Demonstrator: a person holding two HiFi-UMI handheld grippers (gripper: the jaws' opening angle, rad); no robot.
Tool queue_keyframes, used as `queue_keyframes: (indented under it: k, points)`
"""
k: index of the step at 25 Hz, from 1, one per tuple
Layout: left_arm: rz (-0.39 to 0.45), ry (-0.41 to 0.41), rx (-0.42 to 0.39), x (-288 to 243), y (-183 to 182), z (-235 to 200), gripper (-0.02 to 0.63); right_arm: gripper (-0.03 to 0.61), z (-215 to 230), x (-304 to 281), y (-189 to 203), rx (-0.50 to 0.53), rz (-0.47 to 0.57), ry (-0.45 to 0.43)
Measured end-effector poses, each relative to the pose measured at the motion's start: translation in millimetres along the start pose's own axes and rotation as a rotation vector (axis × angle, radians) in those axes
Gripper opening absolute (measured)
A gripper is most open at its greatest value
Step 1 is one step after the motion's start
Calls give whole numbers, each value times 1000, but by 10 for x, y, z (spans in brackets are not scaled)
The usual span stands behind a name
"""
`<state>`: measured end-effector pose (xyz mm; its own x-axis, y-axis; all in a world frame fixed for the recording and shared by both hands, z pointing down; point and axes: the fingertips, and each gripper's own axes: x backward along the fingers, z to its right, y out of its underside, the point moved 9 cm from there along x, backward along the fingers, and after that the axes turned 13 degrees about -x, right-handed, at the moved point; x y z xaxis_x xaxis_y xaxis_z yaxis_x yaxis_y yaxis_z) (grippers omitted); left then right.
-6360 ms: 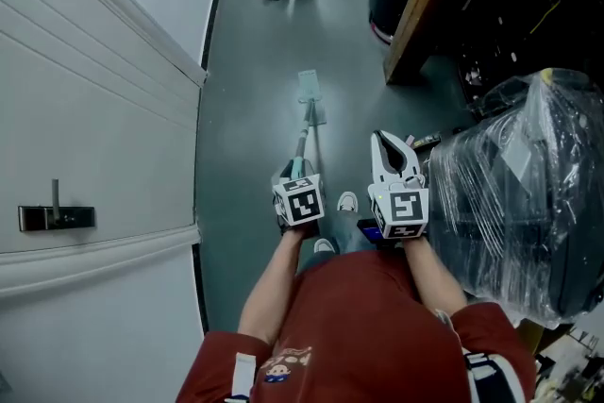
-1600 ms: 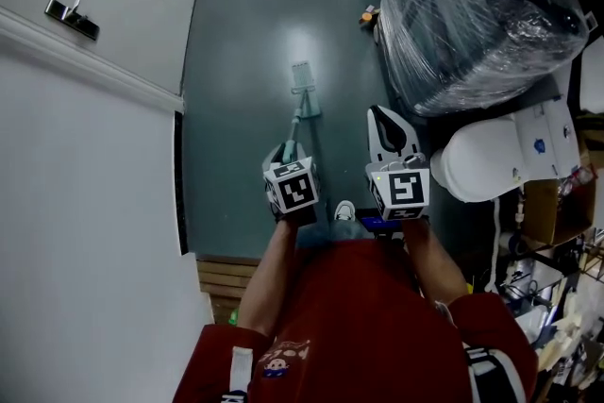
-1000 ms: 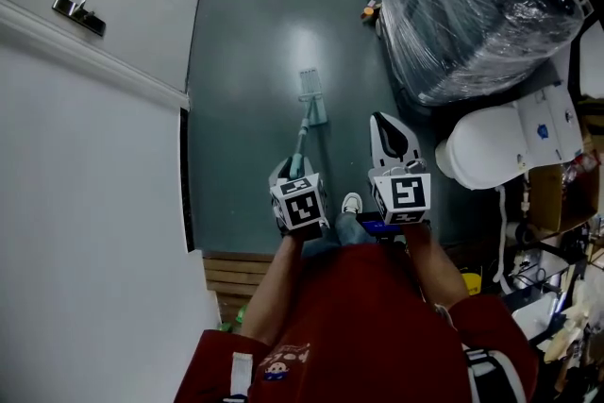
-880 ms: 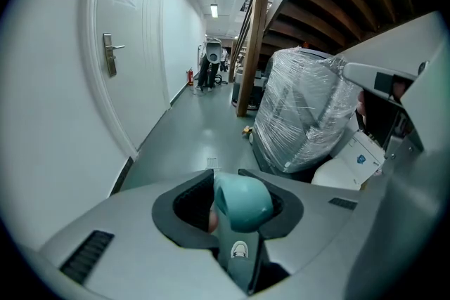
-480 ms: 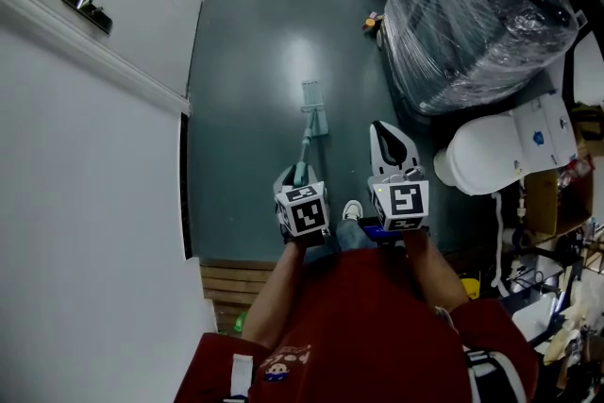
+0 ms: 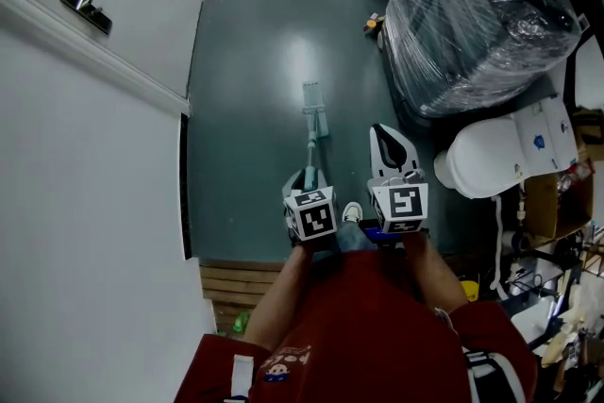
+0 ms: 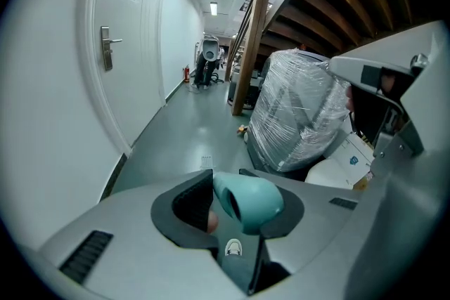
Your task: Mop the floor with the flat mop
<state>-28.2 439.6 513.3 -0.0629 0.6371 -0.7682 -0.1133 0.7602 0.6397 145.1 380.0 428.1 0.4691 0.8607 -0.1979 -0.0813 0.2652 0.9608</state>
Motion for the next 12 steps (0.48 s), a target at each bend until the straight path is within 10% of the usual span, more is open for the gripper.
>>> queue_keyframes:
  k: [12]
  points:
    - [-14, -27, 22, -94, -100, 282, 129, 18, 298, -89, 53, -10, -26, -31]
